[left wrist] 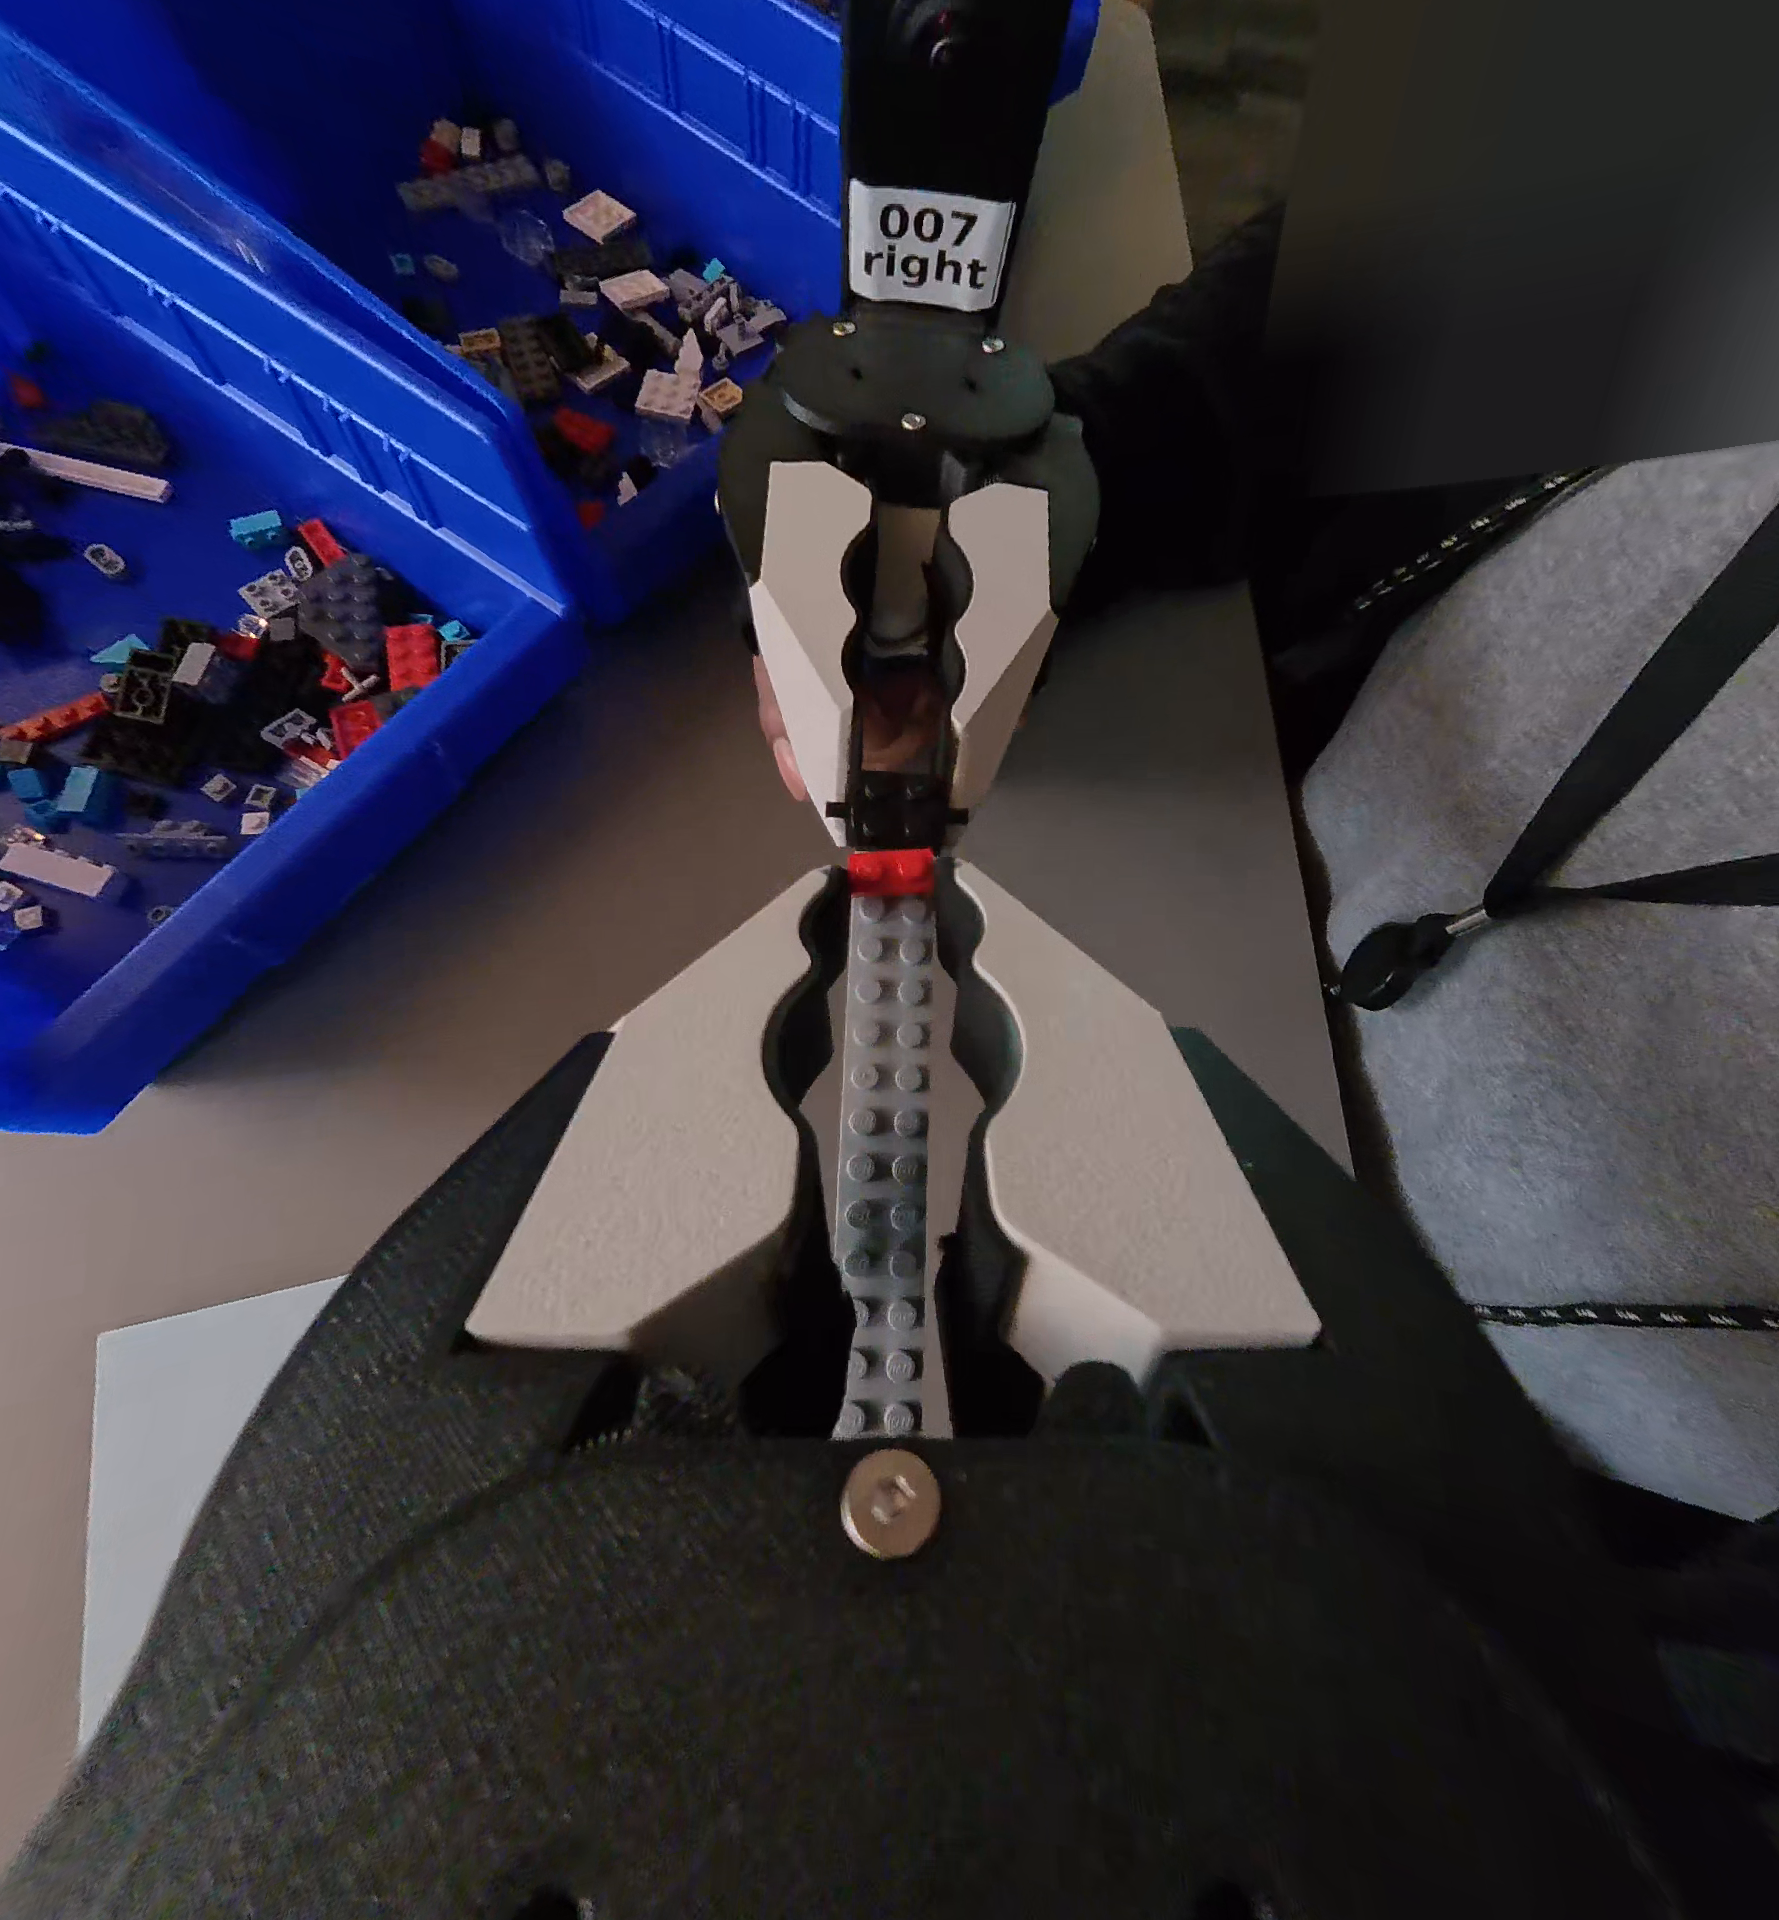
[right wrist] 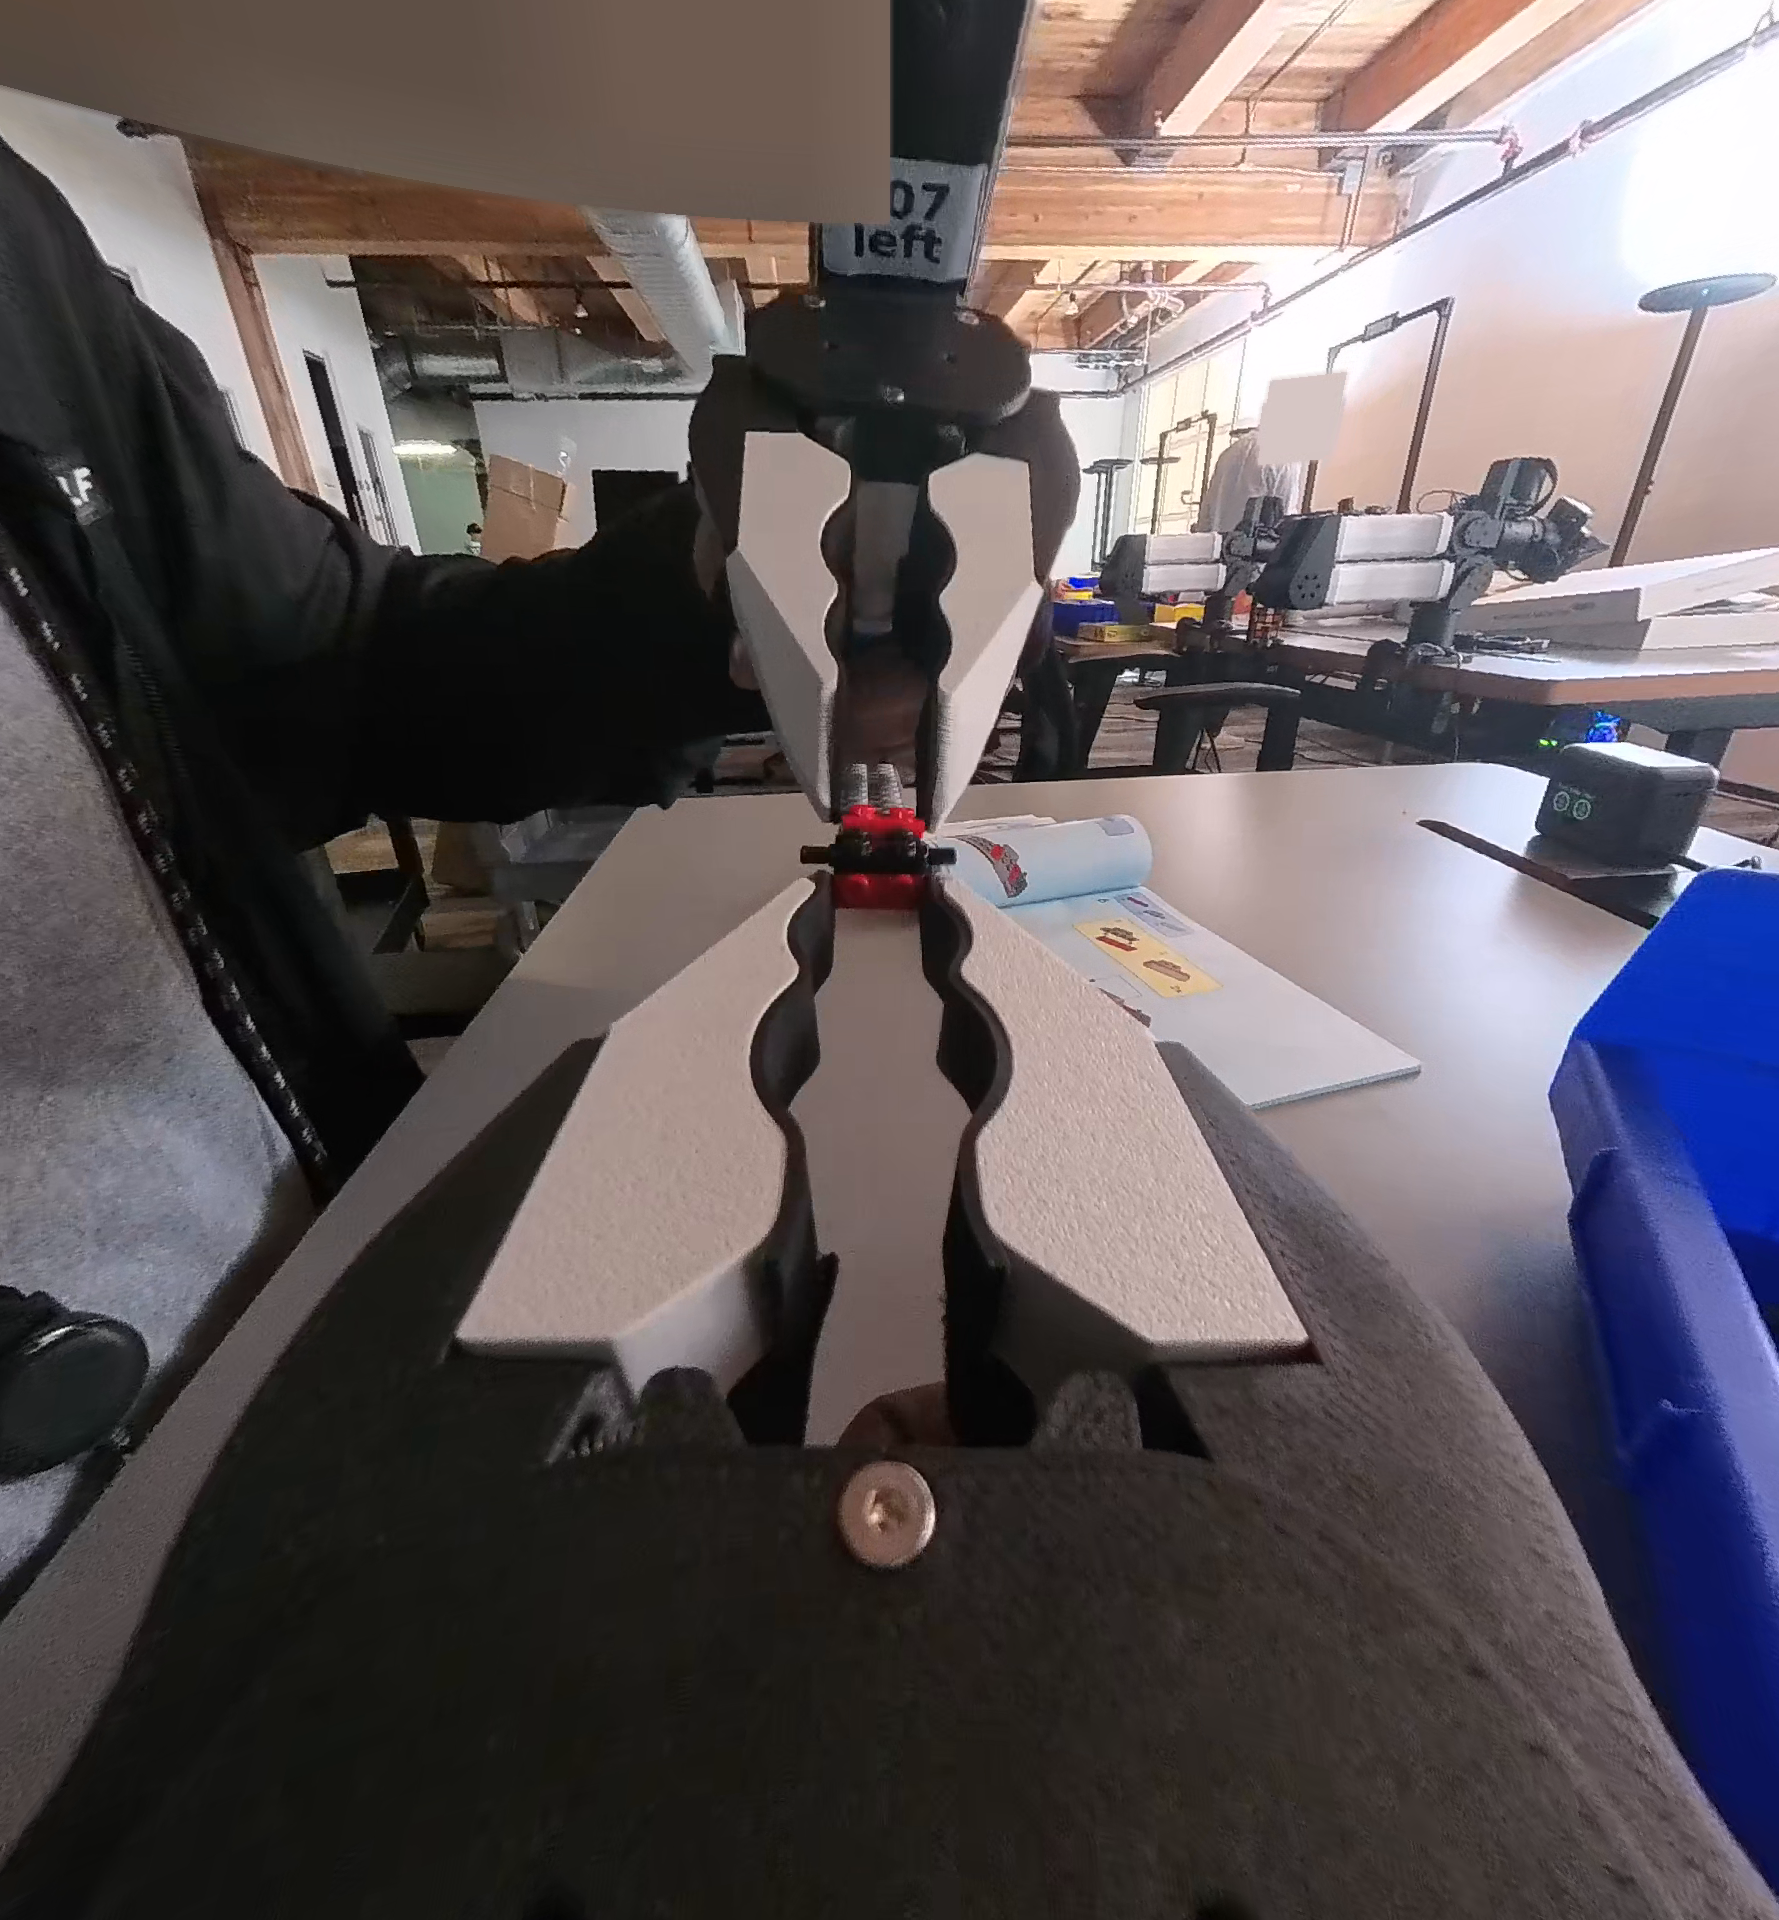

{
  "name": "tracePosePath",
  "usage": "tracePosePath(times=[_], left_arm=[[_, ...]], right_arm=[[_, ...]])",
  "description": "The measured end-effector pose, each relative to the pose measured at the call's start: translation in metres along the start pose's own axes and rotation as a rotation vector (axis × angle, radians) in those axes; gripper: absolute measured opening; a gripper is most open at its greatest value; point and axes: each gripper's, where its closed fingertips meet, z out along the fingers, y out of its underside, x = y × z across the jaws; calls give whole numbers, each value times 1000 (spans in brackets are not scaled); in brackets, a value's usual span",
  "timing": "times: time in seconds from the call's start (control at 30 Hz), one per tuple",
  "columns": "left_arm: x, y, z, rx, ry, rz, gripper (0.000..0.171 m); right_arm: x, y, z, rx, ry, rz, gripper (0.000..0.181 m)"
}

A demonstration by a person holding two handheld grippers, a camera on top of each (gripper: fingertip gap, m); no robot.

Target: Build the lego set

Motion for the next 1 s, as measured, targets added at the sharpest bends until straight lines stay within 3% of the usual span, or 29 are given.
tracePosePath(times=[0.67, 0.83, 0.93, 1.0], left_arm=[[2, 0, 2, -12, 4, 36, 16], [1, -2, 0, 9, -8, 32, 23], [0, -11, -8, 91, -24, -17, 37], [-2, -24, -22, 233, -53, -110, 43]], right_arm=[[-2, -2, 0, 19, -6, 5, 19], [-2, -3, 0, 22, -7, 3, 19], [-2, -3, 0, 25, -1, 2, 19], [0, -4, -1, 29, 10, 2, 19]])
